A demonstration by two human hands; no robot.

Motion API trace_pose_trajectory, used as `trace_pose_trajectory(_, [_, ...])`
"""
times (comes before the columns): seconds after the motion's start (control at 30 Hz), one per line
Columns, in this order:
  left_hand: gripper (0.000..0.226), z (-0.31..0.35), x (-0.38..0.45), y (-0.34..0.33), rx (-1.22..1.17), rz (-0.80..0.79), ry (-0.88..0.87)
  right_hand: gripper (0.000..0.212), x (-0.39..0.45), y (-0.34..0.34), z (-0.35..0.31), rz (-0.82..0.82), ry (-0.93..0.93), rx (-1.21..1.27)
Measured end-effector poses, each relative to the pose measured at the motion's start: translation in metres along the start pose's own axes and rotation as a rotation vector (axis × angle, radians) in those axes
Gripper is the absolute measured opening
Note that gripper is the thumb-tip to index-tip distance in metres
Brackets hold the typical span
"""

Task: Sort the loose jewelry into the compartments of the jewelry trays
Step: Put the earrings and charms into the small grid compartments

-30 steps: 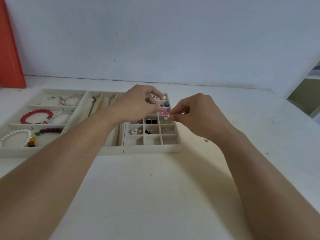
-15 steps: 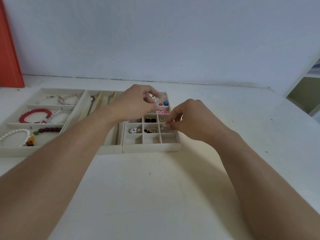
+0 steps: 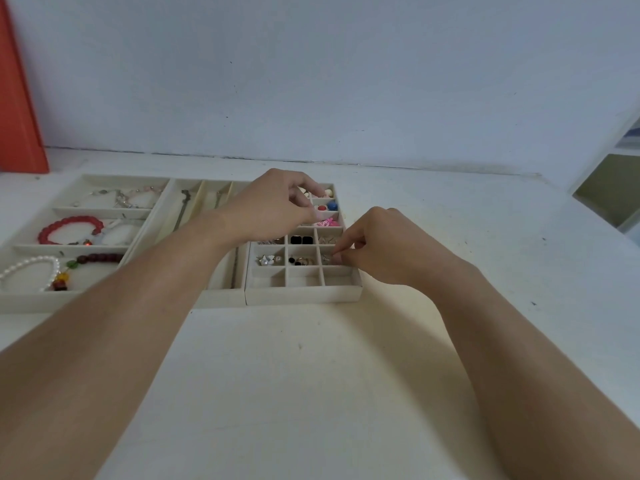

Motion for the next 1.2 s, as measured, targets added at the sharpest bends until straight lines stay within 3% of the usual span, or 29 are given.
trace_pose_trajectory(0.73, [0.027, -0.001, 0.001, -0.003, 0.045, -0.012, 0.013, 0.019, 0.005, -0.012, 0.005, -0.118, -0.012, -0.055])
trace_pose_trajectory(1.0, [0.028, -0.004, 0.003, -0.002, 0.024, -0.013, 0.007, 0.018, 0.002, -0.006, 0.004, -0.041, -0.044, -0.097])
trace_pose_trajectory(1.2, [0.026, -0.005, 0.004, -0.001, 0.003, -0.005, 0.008, 0.014, -0.006, 0.019, 0.011, 0.114, -0.079, -0.011])
Point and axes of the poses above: each hand's wrist, its own x-axis towards the middle knuckle, its own y-axis out of the back of the hand, z = x × y, the point moved 9 cm from there along x, towards the middle knuckle, and after that the axes turned 13 degrees about -z, right-handed, at the moved point
